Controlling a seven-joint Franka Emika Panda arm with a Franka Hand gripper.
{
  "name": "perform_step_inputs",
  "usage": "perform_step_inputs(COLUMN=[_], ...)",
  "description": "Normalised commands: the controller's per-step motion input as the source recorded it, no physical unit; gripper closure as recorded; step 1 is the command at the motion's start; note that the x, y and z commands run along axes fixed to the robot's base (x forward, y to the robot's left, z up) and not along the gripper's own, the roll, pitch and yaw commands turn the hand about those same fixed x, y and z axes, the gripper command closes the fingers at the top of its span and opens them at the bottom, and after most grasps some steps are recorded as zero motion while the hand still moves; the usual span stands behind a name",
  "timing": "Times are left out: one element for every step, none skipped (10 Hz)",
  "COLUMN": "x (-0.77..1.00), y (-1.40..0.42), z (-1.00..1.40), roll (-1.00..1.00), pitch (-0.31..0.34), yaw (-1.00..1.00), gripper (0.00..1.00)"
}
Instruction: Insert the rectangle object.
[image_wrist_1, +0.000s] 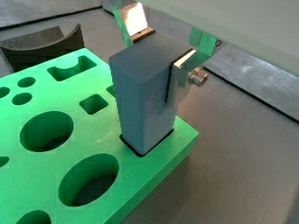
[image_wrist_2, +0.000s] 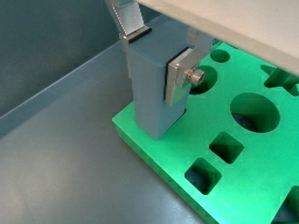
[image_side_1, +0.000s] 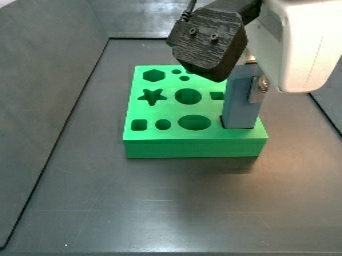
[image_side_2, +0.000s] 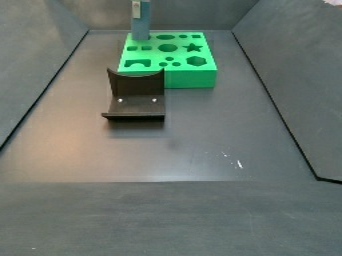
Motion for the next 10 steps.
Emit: perform_step_inputs(x=[-0.25,-0.29,-0.21,0.00,0.00,0.06,0.20,0.24,0.23,0.22], y=[0.06,0.02,0.00,0.00,0.00,0.00,0.00,0.00,0.00,0.00], z=[-0.27,-0.21,-0.18,-0.25,-0.30,-0.30,-0.19,-0.25,-0.24,-0.28], roll=[-0.05,-0.11,-0.09,-0.06,-0.02,0.00,0.01,0.00,-0.03,-0.08], pitch=[-0.059,-0.094,-0.064,-0.044,-0.027,0.000,0.060,0.069,0.034,0.004], yaw=[0.00,0.00,-0.04,-0.23,-0.24,-0.10,-0.02,0.00,-0.07,-0.08], gripper=[1.00,1.00,1.00,1.00,1.00,1.00,1.00,1.00,1.00,1.00])
